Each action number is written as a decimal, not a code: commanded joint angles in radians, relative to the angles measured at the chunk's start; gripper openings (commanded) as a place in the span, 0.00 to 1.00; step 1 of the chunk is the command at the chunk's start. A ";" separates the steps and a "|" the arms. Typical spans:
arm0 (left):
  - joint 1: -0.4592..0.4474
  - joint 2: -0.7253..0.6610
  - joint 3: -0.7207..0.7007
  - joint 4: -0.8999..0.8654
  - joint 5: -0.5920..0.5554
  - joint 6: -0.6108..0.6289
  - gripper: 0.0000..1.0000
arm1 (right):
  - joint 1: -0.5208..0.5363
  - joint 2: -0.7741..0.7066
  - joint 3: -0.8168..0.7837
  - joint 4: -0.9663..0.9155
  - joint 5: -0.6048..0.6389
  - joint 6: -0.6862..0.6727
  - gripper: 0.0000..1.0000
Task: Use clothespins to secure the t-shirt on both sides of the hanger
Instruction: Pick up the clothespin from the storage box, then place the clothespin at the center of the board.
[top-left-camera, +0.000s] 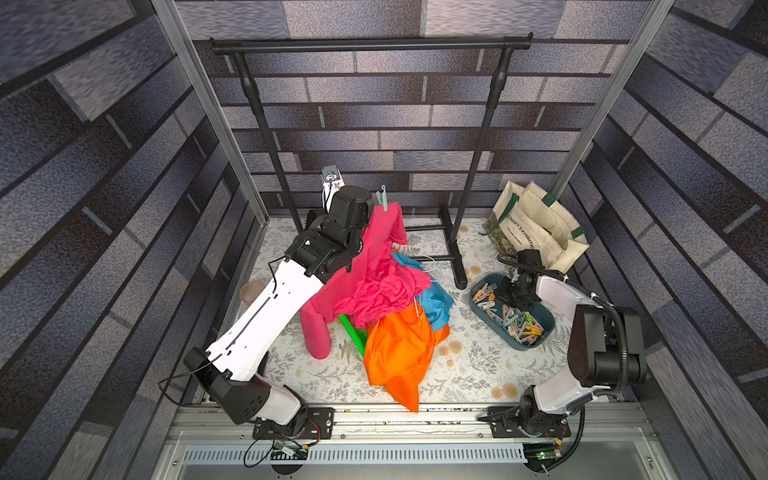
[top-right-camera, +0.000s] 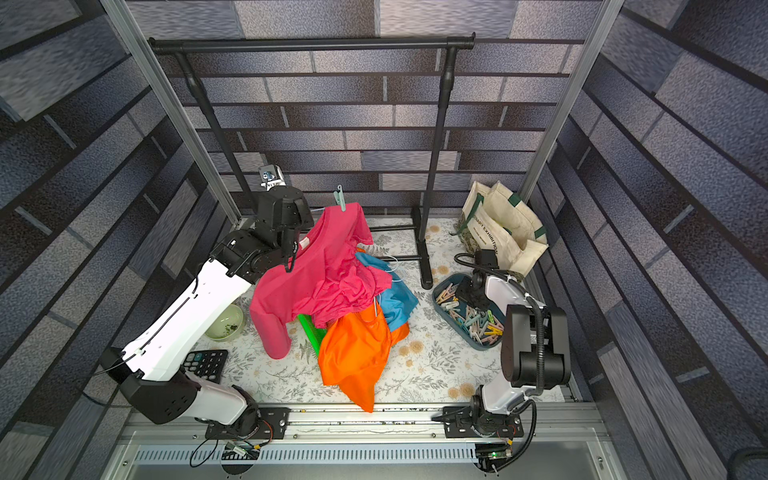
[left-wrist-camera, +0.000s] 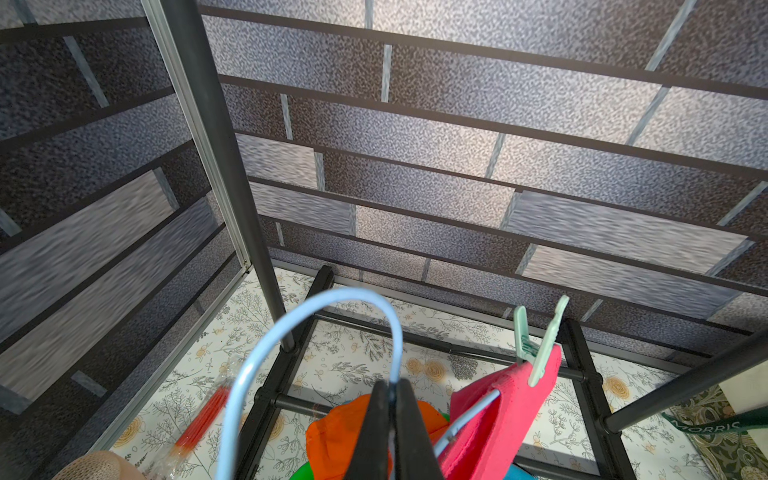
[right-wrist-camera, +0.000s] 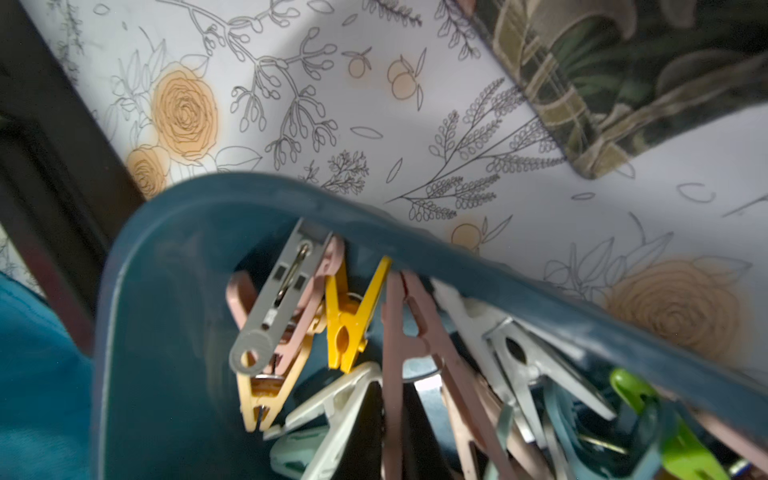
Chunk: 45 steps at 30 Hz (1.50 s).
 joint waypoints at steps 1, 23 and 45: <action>-0.005 -0.040 -0.020 0.020 -0.004 -0.008 0.00 | -0.005 -0.082 -0.019 -0.035 -0.022 -0.003 0.07; 0.016 -0.089 -0.055 0.035 -0.020 -0.010 0.00 | 0.423 -0.618 -0.296 -0.346 -0.123 0.148 0.00; 0.024 -0.060 -0.051 0.029 -0.017 -0.027 0.00 | 0.524 -0.538 -0.344 -0.371 0.150 0.171 0.36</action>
